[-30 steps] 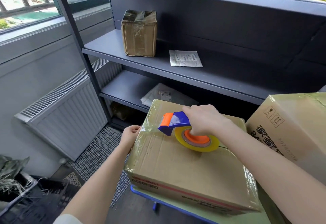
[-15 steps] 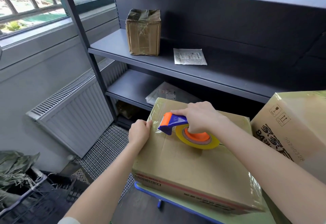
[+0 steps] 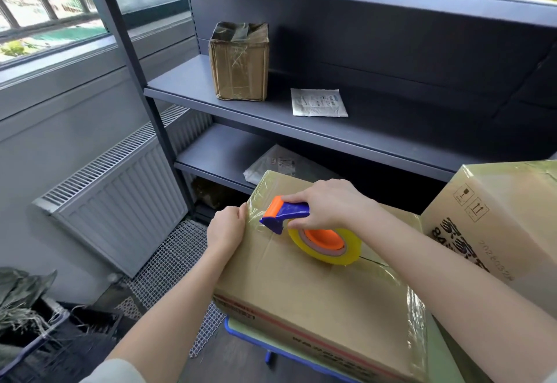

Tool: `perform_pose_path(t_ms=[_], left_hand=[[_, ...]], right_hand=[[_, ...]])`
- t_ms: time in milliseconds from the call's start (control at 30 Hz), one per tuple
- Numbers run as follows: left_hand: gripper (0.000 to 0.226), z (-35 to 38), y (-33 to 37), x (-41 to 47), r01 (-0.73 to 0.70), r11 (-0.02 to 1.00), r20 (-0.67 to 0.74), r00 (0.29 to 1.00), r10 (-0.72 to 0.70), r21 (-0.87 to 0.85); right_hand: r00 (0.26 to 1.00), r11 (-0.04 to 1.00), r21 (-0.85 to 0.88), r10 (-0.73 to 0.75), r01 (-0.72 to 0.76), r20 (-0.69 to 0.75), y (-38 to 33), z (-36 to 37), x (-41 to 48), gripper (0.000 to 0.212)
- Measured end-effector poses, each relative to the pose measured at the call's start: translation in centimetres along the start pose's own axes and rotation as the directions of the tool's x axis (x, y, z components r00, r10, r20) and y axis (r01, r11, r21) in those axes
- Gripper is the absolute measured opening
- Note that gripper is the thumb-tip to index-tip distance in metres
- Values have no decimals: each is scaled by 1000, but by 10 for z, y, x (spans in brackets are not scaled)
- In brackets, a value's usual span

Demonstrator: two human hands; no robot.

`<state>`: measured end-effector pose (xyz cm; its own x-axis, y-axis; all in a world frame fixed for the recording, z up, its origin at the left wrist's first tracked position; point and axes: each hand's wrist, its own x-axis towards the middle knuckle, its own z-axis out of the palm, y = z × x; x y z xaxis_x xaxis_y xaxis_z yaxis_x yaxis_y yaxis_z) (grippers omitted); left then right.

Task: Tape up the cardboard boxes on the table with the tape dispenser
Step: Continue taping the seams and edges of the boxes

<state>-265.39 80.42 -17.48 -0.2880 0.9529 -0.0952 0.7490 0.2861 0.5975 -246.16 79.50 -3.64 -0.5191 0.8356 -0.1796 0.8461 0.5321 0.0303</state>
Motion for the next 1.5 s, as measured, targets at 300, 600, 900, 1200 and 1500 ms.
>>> perform_pose_path(t_ms=[300, 600, 900, 1200, 1500], left_hand=[[50, 0, 11, -5, 44, 974, -34, 999, -38, 222], [48, 1, 11, -6, 64, 975, -64, 997, -51, 211], [48, 8, 17, -21, -136, 938, 16, 990, 139, 318], [81, 45, 48, -74, -472, 741, 287, 881, 376, 479], [87, 44, 37, -71, -558, 688, 285, 829, 480, 464]], right_hand=[[999, 998, -63, -25, 27, 36, 1, -4, -15, 66], [992, 998, -4, 56, -56, 116, 67, 0, -64, 73], [995, 998, 2, 62, -63, 78, 76, 17, -83, 66], [998, 992, -108, 64, -61, 18, 67, 20, -78, 55], [995, 999, -32, -9, 12, 101, 76, 17, -73, 63]])
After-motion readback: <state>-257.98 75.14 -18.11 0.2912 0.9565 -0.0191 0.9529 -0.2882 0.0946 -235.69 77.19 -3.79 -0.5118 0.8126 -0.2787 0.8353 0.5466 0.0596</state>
